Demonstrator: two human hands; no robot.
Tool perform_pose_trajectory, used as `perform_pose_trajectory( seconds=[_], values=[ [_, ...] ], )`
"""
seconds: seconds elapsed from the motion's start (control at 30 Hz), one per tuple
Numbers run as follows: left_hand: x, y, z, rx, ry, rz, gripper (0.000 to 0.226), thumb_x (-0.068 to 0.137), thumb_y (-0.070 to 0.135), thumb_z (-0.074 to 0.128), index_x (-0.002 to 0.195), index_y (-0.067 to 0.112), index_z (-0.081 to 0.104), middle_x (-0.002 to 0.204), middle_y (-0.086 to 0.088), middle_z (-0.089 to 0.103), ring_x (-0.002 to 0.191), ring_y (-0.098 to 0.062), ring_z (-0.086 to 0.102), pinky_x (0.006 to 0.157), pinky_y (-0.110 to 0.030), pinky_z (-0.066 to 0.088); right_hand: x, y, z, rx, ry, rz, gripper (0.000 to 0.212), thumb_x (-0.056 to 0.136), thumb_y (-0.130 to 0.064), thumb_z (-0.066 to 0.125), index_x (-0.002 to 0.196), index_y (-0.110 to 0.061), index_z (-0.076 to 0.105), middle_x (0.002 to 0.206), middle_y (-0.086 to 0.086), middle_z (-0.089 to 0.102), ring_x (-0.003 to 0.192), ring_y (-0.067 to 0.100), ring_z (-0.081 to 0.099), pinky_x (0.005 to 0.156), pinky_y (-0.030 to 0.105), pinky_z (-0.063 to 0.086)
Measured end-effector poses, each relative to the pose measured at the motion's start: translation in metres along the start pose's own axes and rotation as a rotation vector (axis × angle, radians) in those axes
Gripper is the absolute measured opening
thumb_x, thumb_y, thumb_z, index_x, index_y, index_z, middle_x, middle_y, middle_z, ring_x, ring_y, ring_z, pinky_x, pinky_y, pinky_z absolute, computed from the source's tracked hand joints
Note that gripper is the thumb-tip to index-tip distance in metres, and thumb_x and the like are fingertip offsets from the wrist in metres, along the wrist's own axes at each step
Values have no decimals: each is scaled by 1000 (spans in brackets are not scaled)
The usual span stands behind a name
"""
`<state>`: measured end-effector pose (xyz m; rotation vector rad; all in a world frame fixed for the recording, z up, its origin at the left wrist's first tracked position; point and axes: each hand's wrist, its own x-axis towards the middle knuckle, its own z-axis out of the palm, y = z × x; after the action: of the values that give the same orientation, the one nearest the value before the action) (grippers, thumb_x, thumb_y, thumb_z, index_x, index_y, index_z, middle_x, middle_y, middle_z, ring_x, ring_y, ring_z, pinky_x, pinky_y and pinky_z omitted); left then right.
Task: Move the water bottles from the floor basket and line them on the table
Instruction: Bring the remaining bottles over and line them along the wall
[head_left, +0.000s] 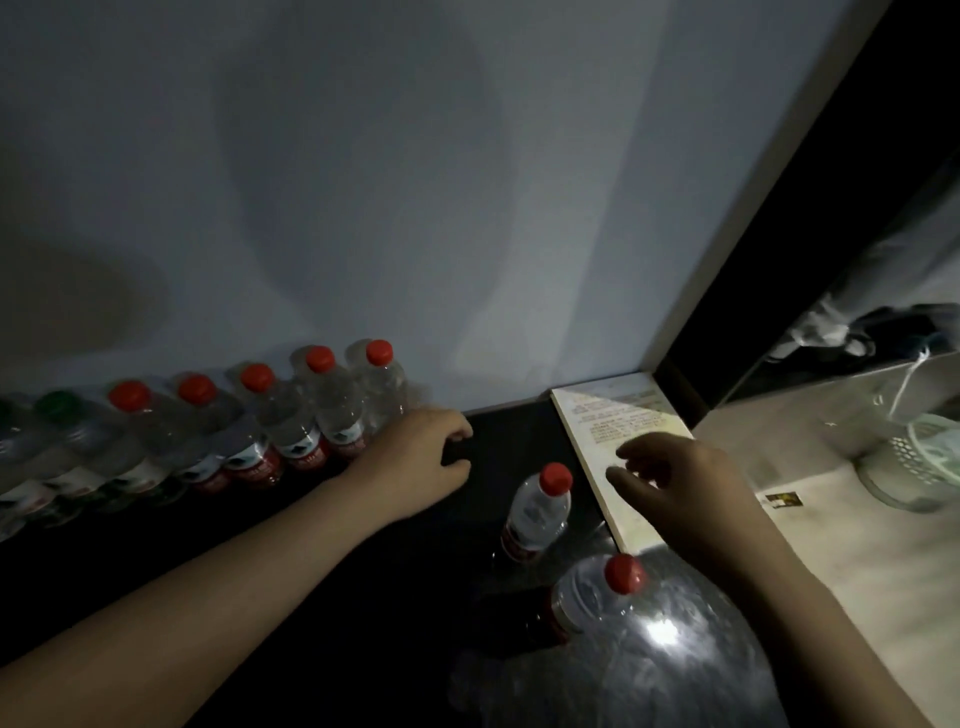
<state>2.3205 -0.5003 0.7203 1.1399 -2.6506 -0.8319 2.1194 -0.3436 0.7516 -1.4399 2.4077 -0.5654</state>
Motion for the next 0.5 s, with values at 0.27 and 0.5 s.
perform_pose_trajectory(
  seconds=[0.27,0.5],
  values=[
    [-9,47,35,4,-60,76,47,83,28,66,127,19,52,121,3,57,105,-12,56,92,-32,50,-75,47,6,69,20,146,36,82,-38,68,114,-24,64,108,-5,66,89,7,60,80,24,52],
    [6,76,41,58,-122,140,53,81,28,67,130,17,49,121,-2,55,104,-17,56,91,-34,49,-92,37,28,119,-3,80,40,83,-42,65,120,-27,57,102,-11,57,91,5,58,79,25,52]
  ],
)
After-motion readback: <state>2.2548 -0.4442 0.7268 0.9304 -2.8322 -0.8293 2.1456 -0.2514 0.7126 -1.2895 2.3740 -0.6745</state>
